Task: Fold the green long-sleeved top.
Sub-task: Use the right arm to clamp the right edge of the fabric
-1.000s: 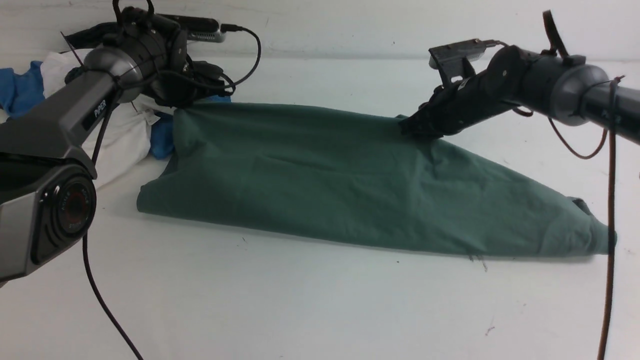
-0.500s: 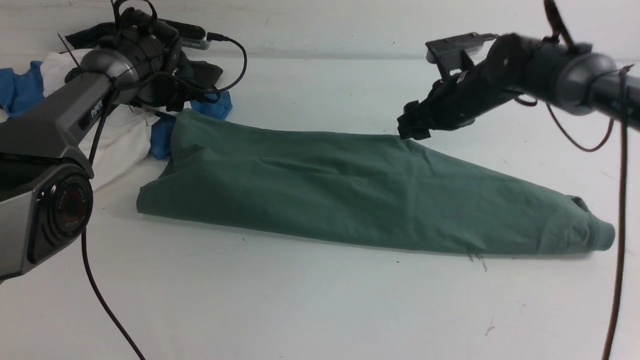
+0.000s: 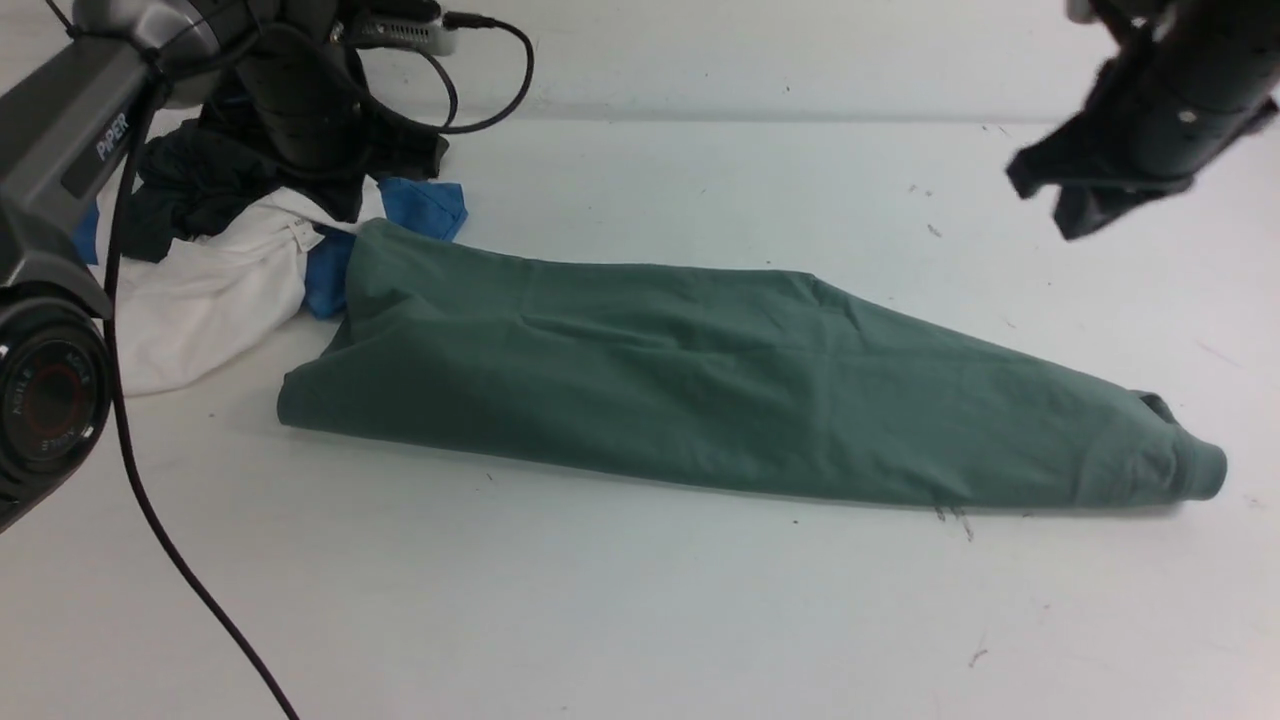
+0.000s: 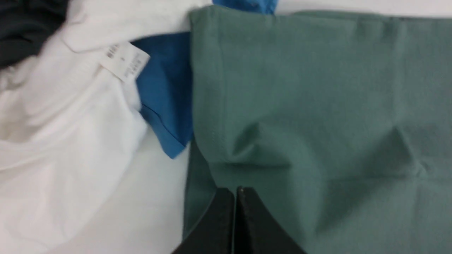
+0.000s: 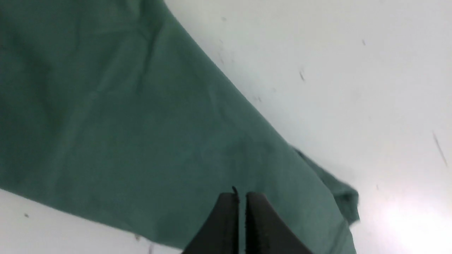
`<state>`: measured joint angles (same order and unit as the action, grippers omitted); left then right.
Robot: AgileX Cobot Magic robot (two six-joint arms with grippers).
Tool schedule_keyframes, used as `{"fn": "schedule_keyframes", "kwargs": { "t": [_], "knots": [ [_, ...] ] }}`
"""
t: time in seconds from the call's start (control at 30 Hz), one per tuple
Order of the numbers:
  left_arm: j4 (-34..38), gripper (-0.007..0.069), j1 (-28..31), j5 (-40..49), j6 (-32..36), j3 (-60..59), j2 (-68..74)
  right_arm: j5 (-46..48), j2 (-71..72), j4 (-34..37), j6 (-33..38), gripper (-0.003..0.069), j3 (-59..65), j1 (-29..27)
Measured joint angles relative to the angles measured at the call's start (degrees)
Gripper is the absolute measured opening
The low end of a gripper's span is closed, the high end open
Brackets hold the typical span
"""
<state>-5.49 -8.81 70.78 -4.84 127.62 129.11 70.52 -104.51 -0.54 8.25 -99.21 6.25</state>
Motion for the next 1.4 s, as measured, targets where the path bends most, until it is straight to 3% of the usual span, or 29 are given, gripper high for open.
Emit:
{"fn": "schedule_keyframes", "kwargs": {
  "t": [0.13, 0.3, 0.63, 0.87, 0.97, 1.07, 1.17, 1.2, 1.23, 1.4],
  "knots": [
    [4.94, -0.0004, 0.06, 0.00, 1.76, -6.81, -0.32, 0.59, 2.54, 1.80, -0.42, -0.0008, 9.44, -8.42],
    [5.49, -0.0004, 0.00, -0.17, 2.06, -15.30, -0.37, 0.12, -0.74, 10.19, 0.89, 0.0061, 11.62, -14.59],
    [3.93, -0.0004, 0.06, -2.15, 1.30, -21.36, 0.71, -7.90, -11.78, 11.07, 3.62, 0.0358, 11.68, -14.93],
    [3.81, -0.0004, 0.06, -2.10, 1.30, -21.30, 0.83, -11.86, -15.91, 11.47, 3.68, 0.0398, 10.18, -14.93],
    [3.48, -0.0004, 0.06, -2.10, 1.30, -21.30, 0.88, -11.97, -17.40, 11.55, 4.15, 0.0390, 8.59, -14.93],
    [3.24, -0.0004, 0.06, -2.10, 1.30, -21.30, 0.95, -11.78, -18.07, 11.55, 4.56, 0.0337, 7.38, -14.88],
    [3.00, -0.0004, 0.06, -2.10, 1.30, -21.30, 0.95, -9.58, -18.08, 11.44, 4.71, 0.0141, 6.10, -14.88],
    [3.00, -0.0004, 0.06, -2.10, 1.30, -21.30, 0.95, -9.58, -18.08, 11.37, 4.71, 0.0141, 6.05, -14.88],
    [2.95, -0.0004, 0.06, -2.04, 1.30, -21.30, 0.95, -8.17, -17.31, 11.37, 4.71, 0.0046, 5.99, -14.88],
    [2.88, -0.0004, 0.01, -2.04, 1.30, -21.30, 0.95, -5.96, -14.04, 9.72, 4.54, 0.0020, 5.92, -14.84]
  ]
}}
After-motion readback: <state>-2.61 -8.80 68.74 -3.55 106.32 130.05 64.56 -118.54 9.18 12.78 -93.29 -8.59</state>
